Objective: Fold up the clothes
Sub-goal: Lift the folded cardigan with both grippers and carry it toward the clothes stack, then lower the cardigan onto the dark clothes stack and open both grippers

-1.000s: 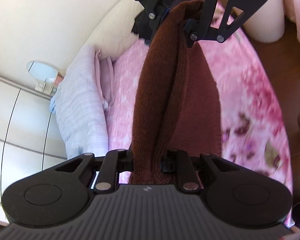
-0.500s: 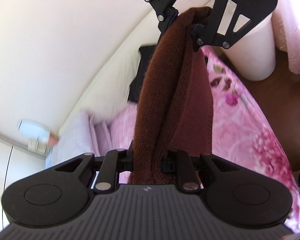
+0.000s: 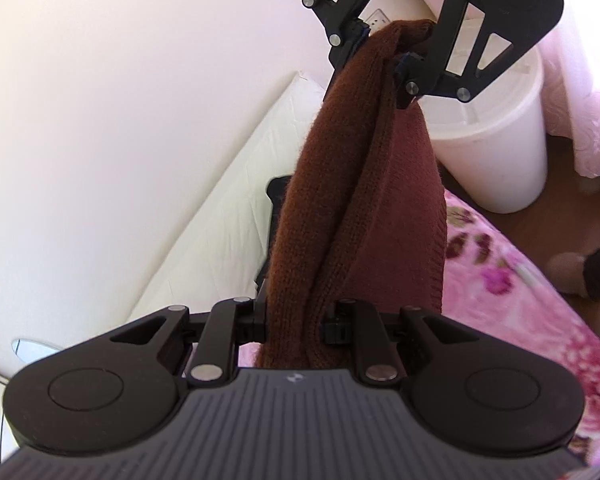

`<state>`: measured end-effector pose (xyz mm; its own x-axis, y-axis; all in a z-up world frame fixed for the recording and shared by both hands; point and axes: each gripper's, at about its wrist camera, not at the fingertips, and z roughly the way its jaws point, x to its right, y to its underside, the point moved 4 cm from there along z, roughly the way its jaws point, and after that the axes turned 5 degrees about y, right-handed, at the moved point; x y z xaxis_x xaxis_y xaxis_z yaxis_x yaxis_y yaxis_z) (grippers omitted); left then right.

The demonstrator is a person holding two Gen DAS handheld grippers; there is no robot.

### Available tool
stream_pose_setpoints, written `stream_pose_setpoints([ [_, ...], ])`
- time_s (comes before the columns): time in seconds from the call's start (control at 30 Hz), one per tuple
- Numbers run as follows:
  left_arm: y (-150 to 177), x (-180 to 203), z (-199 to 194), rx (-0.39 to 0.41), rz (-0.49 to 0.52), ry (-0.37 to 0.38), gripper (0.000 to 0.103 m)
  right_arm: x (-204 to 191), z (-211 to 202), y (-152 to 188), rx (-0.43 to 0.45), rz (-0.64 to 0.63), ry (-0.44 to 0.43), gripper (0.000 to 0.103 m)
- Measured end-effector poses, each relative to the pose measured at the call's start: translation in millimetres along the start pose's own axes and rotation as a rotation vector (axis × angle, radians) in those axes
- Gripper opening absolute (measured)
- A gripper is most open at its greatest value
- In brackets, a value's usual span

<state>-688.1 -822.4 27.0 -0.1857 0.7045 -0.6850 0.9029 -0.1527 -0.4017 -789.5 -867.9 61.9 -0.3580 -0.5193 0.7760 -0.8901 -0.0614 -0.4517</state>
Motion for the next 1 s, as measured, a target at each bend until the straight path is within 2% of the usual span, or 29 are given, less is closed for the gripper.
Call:
stream_pose_setpoints([
  [0.17,-28.3,-44.3,70.0,-0.039,0.0,-0.083,0.016,46.6,40.4,33.2,0.012,0.001,0.008,0.024],
  [0.33,-61.4,-121.1,153.3,-0.106,-0.038,-0.139,0.017,82.7,97.4,66.3,0.058,-0.026,0.017,0.024],
  [0.43,-72.1,-173.8,192.4,-0.14,-0.054,-0.248,0.017,101.5,136.0,86.1,0.095,-0.049,0.023,0.024],
  [0.5,-76.1,-191.2,213.1,-0.156,-0.06,-0.301,0.016,114.1,161.7,99.3,0.119,-0.064,0.027,0.024],
  [0.53,-74.6,-191.4,224.2,-0.163,-0.066,-0.307,0.016,120.3,174.5,105.9,0.131,-0.072,0.029,0.025],
  [0.6,-63.2,-171.9,251.1,-0.187,-0.069,-0.27,0.016,132.9,200.2,119.1,0.155,-0.087,0.033,0.025],
  [0.67,-39.9,-129.2,287.5,-0.246,-0.098,-0.191,0.017,132.1,225.7,136.0,0.163,-0.102,0.014,0.025],
  [0.73,-16.6,-86.2,323.6,-0.306,-0.126,-0.111,0.017,79.9,242.3,162.7,0.118,-0.121,-0.083,0.025],
  [0.83,12.6,-27.6,365.7,-0.41,-0.153,0.044,0.019,22.3,265.6,188.8,0.044,-0.145,-0.215,0.025],
  [0.87,14.6,-19.3,367.0,-0.411,-0.126,0.021,0.019,9.0,268.4,194.9,0.035,-0.153,-0.231,0.025],
  [0.93,16.0,-11.1,364.3,-0.398,-0.102,-0.009,0.021,3.3,259.1,200.4,0.052,-0.168,-0.201,0.025],
  [0.97,15.1,-12.8,358.9,-0.382,-0.109,-0.011,0.023,3.1,254.0,203.4,0.053,-0.173,-0.195,0.033],
  [1.0,14.8,-14.6,353.3,-0.371,-0.108,-0.013,0.024,3.5,248.5,206.9,0.051,-0.176,-0.192,0.033],
])
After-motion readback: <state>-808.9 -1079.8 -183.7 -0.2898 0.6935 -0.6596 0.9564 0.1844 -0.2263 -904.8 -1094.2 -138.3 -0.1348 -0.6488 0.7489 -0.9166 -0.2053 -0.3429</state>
